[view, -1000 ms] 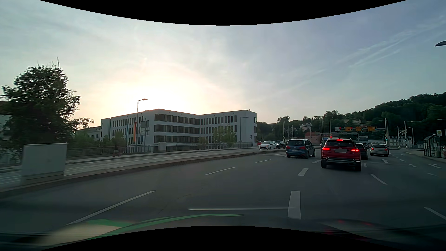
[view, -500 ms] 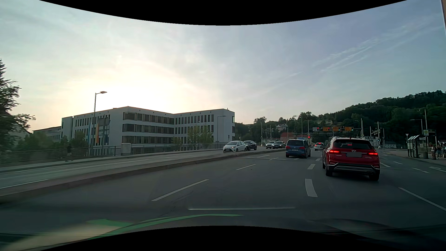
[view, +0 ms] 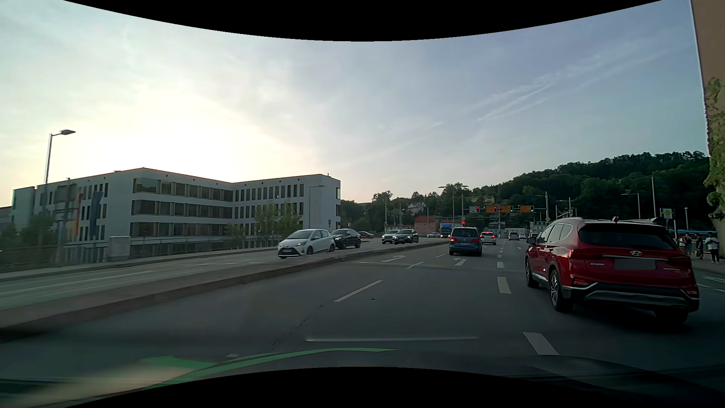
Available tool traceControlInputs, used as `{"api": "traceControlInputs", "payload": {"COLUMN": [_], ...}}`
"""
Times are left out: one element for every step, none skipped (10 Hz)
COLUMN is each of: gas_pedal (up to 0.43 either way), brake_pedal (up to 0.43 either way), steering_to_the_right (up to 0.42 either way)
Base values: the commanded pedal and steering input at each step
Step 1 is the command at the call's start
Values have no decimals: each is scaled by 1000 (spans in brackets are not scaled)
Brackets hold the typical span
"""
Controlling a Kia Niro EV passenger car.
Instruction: Follow the waypoints while adhering to traffic rules and regulations
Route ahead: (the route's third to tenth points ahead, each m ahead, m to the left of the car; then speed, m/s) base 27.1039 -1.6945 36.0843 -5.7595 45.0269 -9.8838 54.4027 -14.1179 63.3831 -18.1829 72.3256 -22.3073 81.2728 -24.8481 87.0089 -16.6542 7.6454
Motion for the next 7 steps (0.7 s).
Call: {"api": "traceControlInputs", "payload": {"gas_pedal": [118, 130, 130, 130, 138, 138, 138], "brake_pedal": [0, 0, 0, 0, 0, 0, 0], "steering_to_the_right": [144, 144, 144, 145, 144, 144, 140]}}
